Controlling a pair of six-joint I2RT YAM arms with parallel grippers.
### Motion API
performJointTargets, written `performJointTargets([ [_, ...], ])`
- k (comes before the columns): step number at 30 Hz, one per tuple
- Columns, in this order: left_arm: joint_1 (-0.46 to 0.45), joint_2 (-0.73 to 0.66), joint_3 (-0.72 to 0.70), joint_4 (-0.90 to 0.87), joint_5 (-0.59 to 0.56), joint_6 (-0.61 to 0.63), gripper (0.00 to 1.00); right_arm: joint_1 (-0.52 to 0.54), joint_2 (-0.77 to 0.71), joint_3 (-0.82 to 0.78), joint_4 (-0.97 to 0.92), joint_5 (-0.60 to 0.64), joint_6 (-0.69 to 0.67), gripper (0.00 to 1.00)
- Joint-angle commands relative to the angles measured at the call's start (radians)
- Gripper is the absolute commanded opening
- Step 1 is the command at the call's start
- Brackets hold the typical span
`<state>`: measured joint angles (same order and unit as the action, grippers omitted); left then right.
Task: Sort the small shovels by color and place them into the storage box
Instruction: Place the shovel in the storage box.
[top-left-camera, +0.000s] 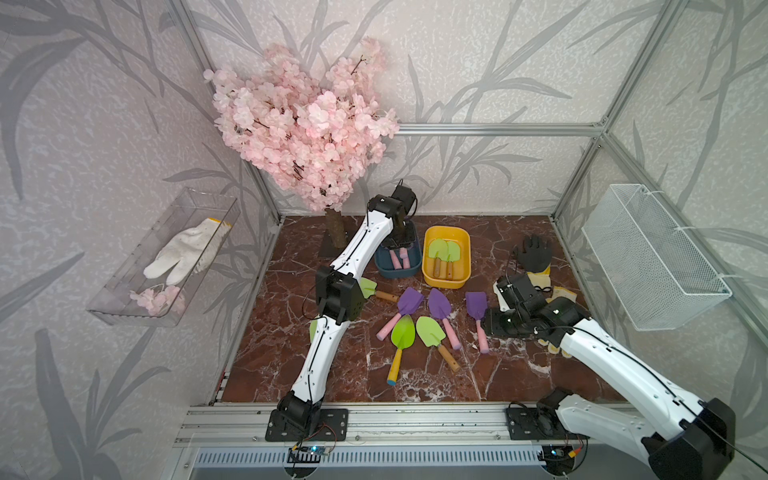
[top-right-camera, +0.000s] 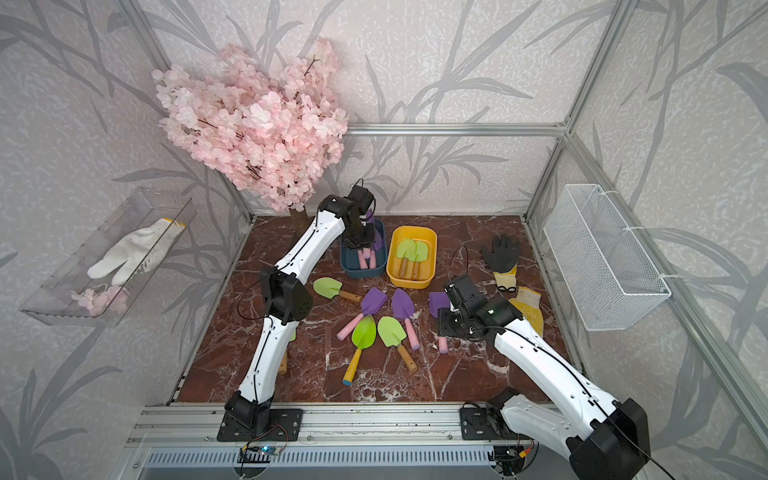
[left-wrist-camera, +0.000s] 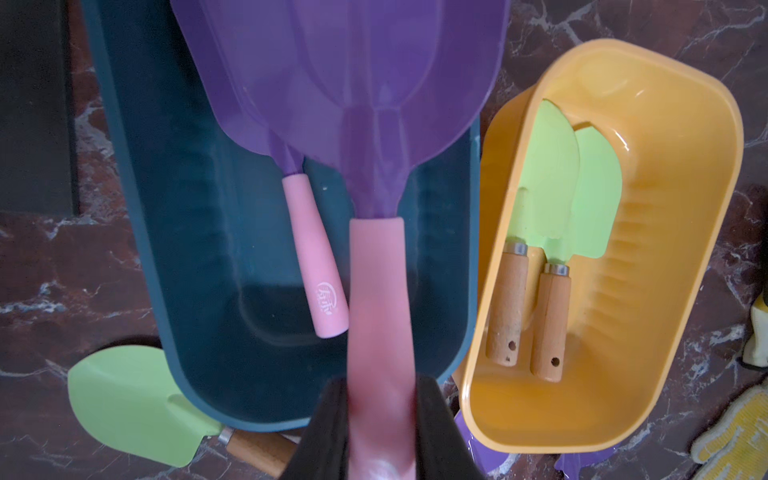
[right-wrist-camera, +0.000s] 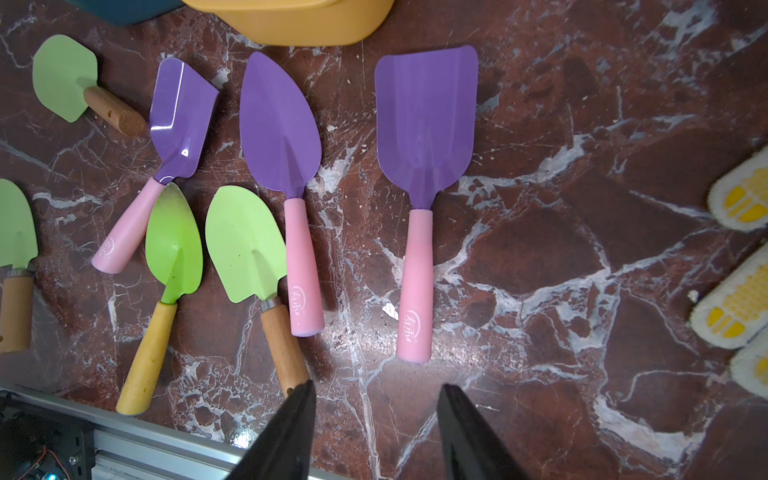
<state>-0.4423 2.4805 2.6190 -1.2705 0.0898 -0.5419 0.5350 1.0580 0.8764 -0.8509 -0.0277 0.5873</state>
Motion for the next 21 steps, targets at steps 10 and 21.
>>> performJointTargets([
  [10, 0.037, 0.098, 0.042, 0.026, -0.050, 0.023, 0.17, -0.012, -0.004, -0.034, -0.004, -0.008, 0.002, 0.52],
  [21, 0.058, 0.133, 0.039, 0.001, -0.089, 0.048, 0.16, -0.026, -0.003, -0.055, -0.001, -0.011, -0.010, 0.52],
])
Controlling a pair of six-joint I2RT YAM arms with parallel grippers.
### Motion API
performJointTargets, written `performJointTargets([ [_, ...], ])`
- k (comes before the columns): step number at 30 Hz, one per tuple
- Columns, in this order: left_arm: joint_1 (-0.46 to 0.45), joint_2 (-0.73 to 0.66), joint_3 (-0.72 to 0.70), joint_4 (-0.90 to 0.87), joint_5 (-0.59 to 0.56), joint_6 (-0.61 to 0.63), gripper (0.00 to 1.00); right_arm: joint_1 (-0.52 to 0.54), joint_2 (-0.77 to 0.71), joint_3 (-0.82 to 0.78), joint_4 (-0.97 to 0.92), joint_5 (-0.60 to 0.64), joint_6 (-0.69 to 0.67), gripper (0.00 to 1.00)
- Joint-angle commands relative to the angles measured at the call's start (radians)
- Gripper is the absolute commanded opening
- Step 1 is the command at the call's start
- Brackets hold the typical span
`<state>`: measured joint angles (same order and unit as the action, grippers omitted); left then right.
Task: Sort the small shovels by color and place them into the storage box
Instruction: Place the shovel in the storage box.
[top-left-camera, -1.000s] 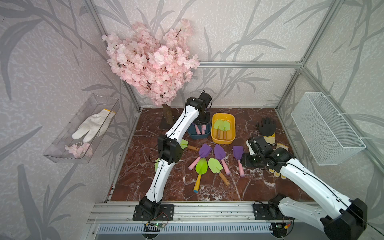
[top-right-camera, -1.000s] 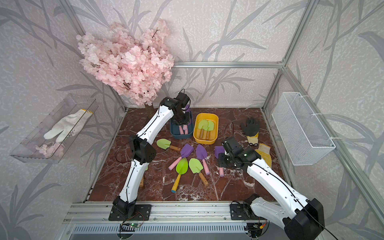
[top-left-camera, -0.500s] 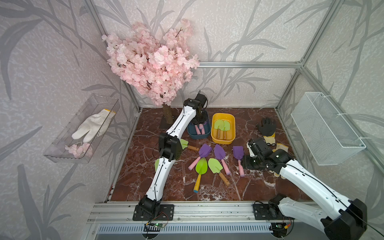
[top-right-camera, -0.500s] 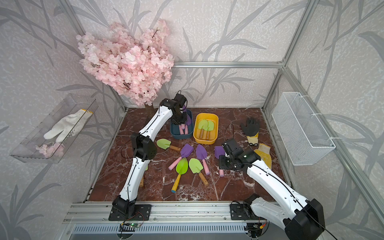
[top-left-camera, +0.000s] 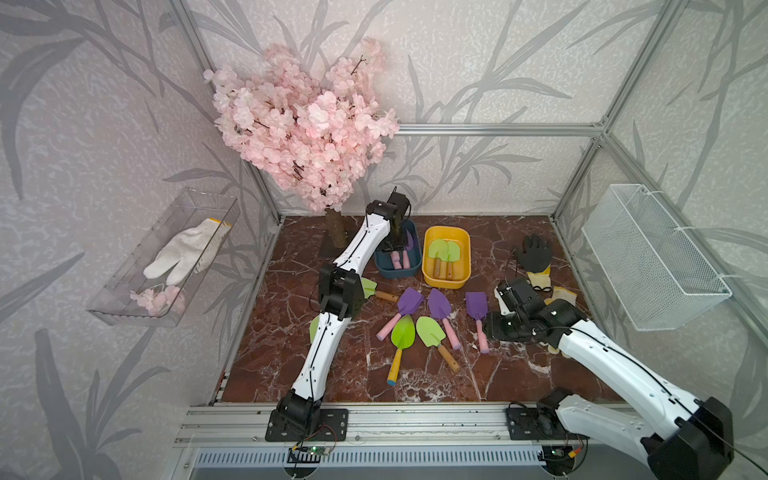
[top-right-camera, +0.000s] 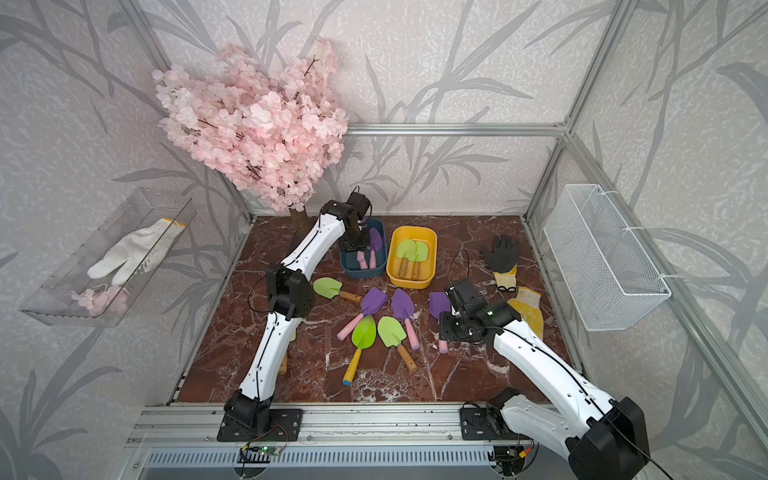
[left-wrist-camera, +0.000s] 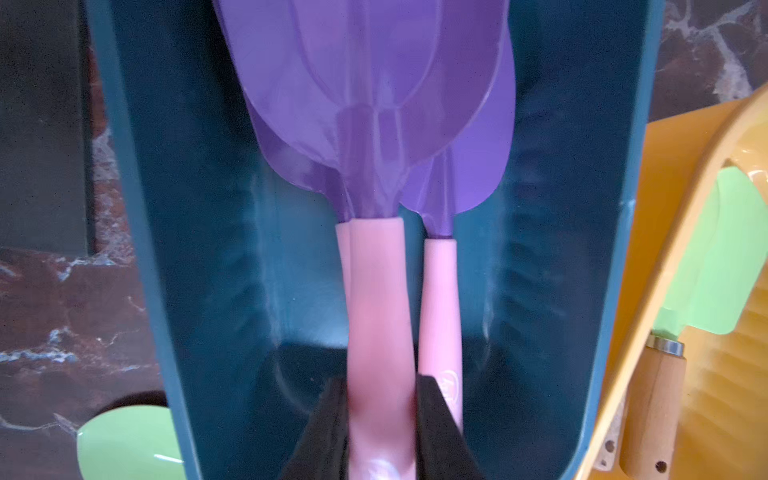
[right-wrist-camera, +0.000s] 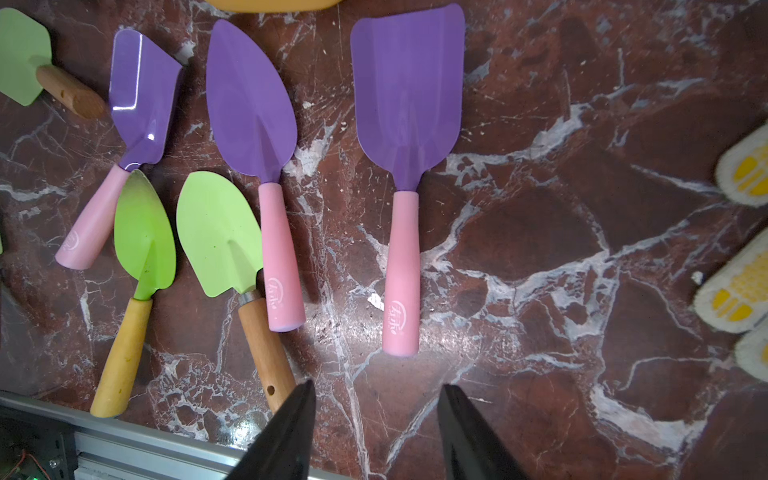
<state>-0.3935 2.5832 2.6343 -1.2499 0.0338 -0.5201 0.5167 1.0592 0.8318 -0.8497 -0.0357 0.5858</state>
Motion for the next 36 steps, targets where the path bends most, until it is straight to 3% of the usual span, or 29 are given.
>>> performJointTargets([
  [1, 0.010, 0.035, 0.024, -0.024, -0.035, 0.028, 0.16, -0.008, -0.001, -0.010, -0.002, -0.006, -0.009, 0.52],
  [36, 0.019, 0.010, -0.054, -0.051, -0.124, 0.069, 0.16, -0.018, 0.015, -0.017, 0.007, -0.013, -0.015, 0.52],
])
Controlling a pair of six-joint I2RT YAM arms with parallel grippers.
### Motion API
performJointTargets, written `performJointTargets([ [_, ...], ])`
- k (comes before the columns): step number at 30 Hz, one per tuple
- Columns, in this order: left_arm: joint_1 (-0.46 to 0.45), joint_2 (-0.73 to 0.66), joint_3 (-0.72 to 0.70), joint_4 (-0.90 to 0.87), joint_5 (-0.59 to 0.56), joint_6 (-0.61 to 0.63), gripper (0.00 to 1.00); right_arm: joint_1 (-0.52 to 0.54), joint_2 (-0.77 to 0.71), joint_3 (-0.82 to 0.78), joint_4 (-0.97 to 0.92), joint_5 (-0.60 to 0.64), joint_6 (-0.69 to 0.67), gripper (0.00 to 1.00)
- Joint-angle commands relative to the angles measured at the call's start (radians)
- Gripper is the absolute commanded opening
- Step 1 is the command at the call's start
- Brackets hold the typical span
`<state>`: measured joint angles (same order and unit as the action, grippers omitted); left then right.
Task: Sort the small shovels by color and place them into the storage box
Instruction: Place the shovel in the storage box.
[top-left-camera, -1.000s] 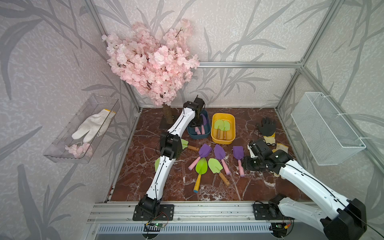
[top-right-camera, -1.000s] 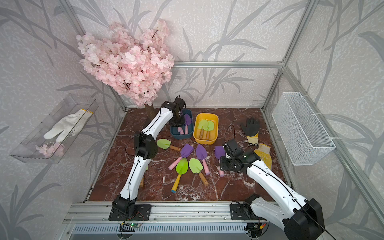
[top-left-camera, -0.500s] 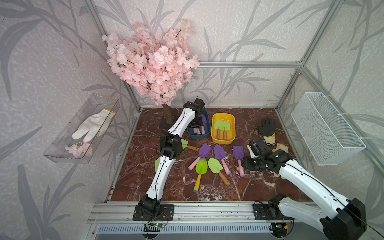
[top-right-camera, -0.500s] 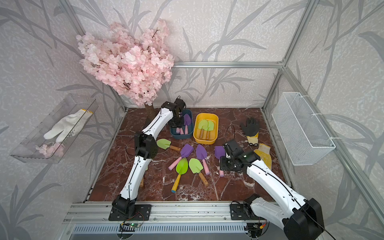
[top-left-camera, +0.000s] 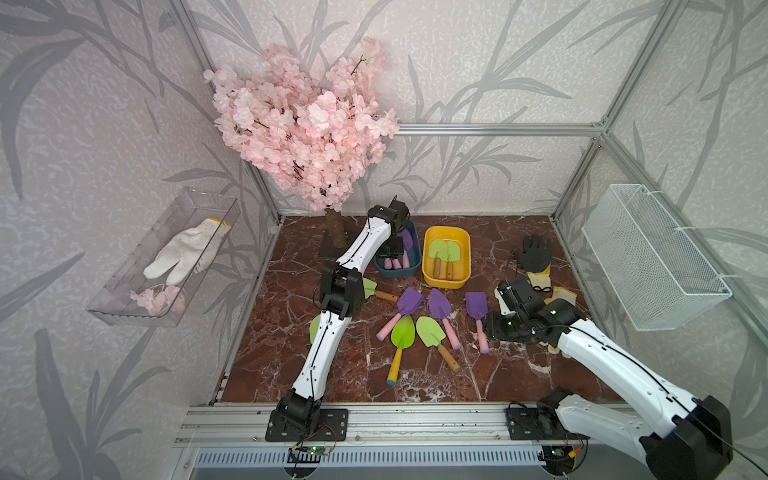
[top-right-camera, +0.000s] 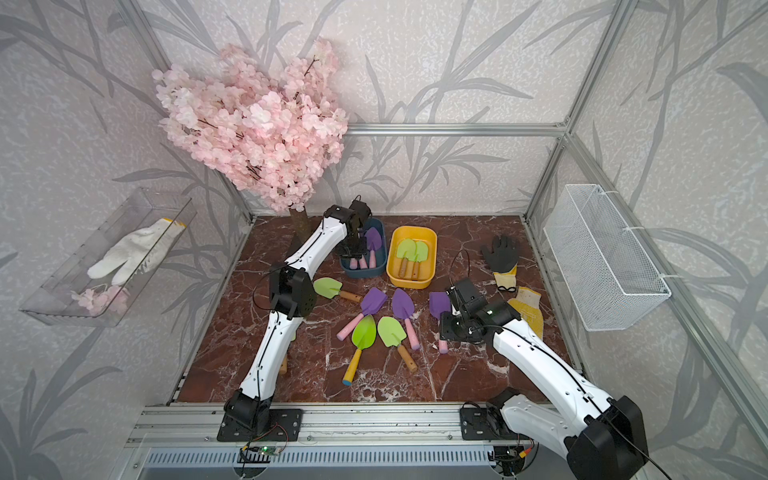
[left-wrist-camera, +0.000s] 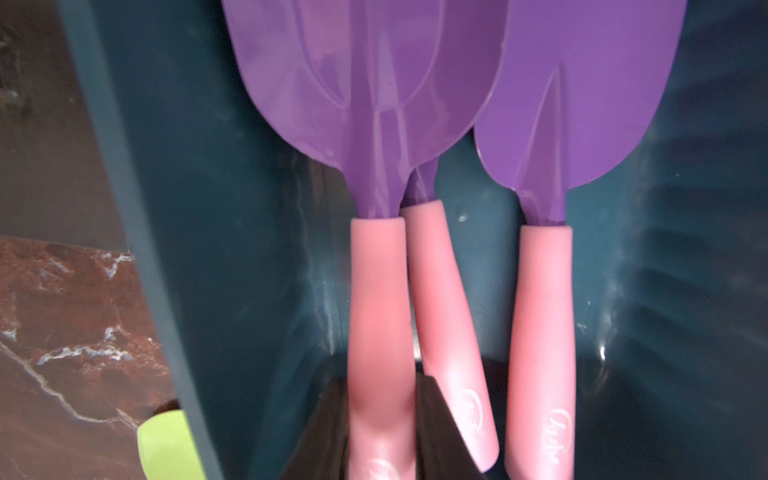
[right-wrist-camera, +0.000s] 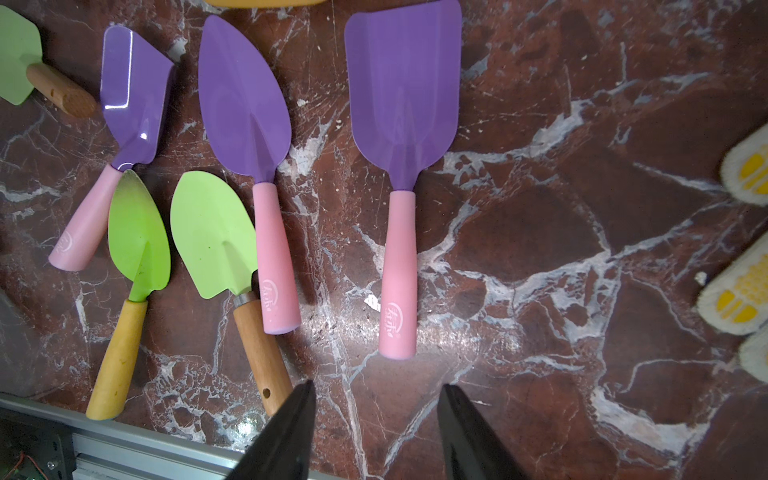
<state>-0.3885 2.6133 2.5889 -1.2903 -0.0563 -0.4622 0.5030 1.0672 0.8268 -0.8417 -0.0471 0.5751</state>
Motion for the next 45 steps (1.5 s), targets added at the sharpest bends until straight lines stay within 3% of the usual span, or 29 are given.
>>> performJointTargets([
  [1, 0.016, -0.021, -0.009, -0.010, -0.034, 0.011, 0.16, -0.004, 0.009, -0.012, -0.002, -0.004, -0.004, 0.52],
  [21, 0.016, -0.011, -0.032, -0.001, -0.034, 0.015, 0.27, -0.017, 0.027, 0.006, -0.003, -0.007, -0.016, 0.52],
  [45, 0.019, -0.012, -0.030, 0.004, -0.008, 0.008, 0.31, -0.025, 0.045, 0.023, -0.007, -0.013, -0.026, 0.52],
])
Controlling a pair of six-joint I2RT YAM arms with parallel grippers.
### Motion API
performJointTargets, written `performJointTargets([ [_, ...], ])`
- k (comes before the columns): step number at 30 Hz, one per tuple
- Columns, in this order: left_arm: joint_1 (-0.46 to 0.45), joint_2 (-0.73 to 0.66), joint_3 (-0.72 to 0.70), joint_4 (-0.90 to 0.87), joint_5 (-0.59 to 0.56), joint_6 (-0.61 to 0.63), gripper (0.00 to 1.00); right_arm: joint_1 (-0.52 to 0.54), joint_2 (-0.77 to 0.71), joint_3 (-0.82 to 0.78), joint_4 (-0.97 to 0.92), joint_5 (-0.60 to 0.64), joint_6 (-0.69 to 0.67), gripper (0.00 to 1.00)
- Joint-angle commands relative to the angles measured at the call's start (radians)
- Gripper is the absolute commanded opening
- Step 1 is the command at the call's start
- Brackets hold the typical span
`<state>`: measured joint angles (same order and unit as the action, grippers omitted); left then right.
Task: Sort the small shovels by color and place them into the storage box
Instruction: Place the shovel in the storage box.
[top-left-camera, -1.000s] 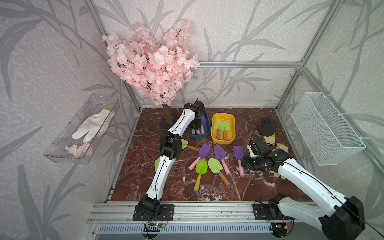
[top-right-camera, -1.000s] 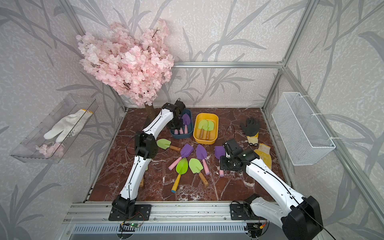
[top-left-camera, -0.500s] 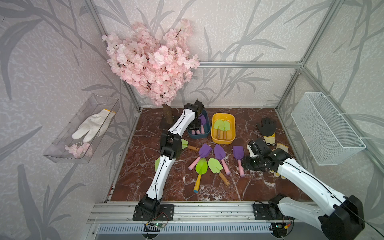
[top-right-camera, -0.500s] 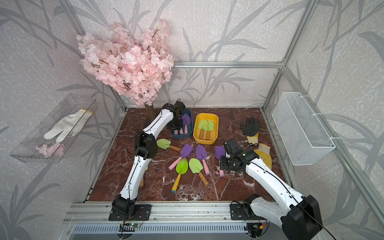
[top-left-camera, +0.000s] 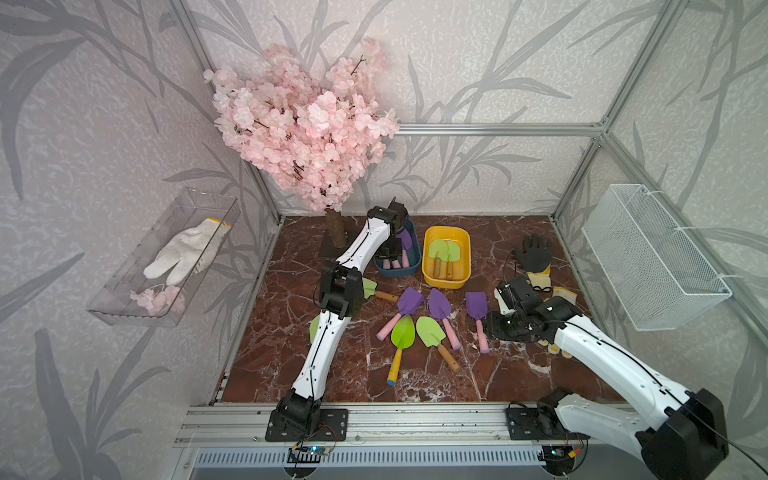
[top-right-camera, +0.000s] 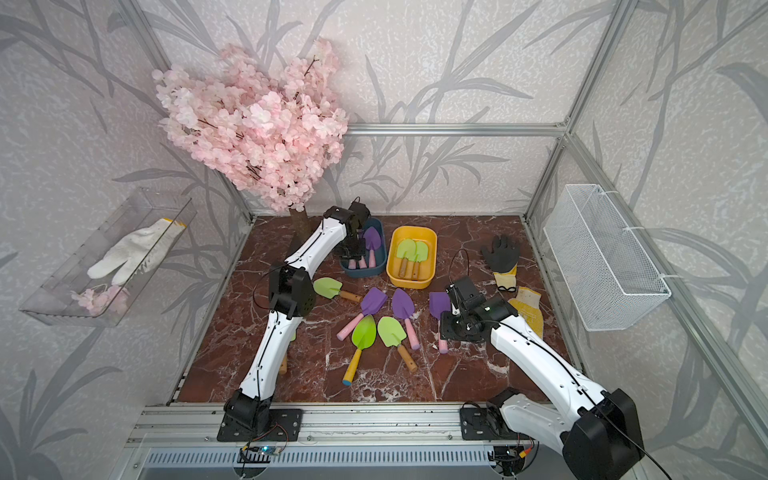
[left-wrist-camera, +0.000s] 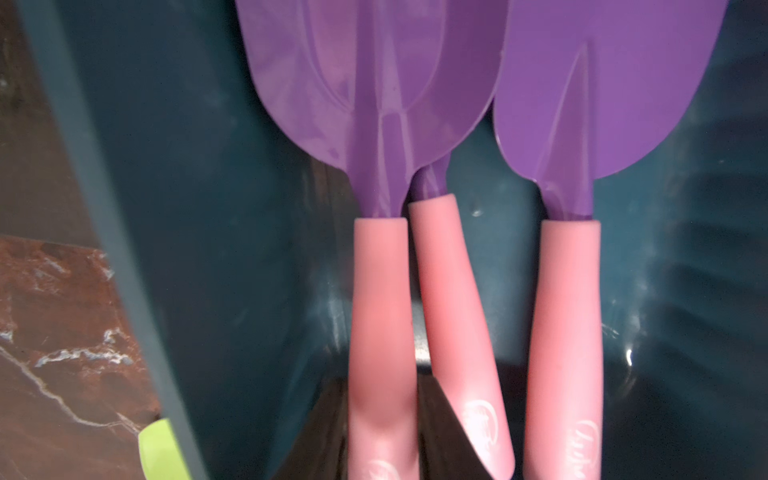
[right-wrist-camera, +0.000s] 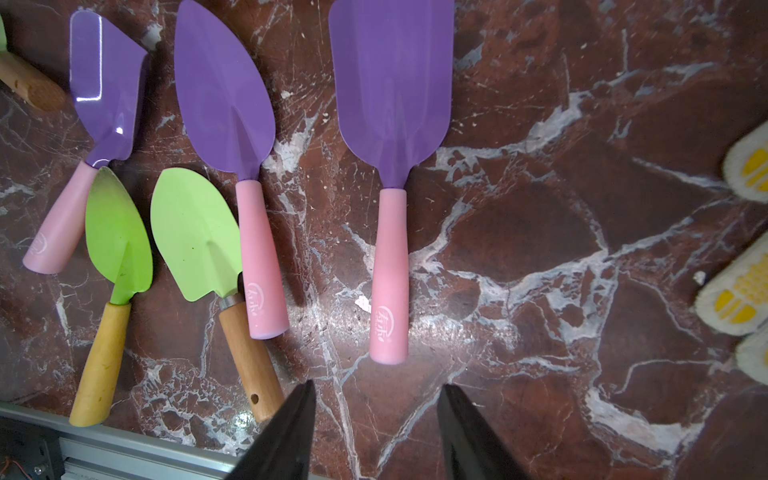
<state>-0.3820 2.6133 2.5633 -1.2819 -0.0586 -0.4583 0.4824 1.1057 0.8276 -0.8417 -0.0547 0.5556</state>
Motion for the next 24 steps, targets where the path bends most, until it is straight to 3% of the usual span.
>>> performJointTargets([
  [1, 0.013, -0.011, -0.005, -0.005, -0.004, 0.004, 0.32, -0.005, 0.006, 0.022, -0.005, -0.006, -0.006, 0.52],
  [13, 0.014, -0.011, 0.001, -0.008, -0.008, 0.006, 0.36, -0.005, 0.006, 0.021, -0.006, -0.005, -0.005, 0.52],
  [24, 0.012, -0.047, 0.003, -0.001, 0.019, 0.010, 0.48, -0.005, 0.004, 0.028, -0.010, -0.004, -0.006, 0.52],
])
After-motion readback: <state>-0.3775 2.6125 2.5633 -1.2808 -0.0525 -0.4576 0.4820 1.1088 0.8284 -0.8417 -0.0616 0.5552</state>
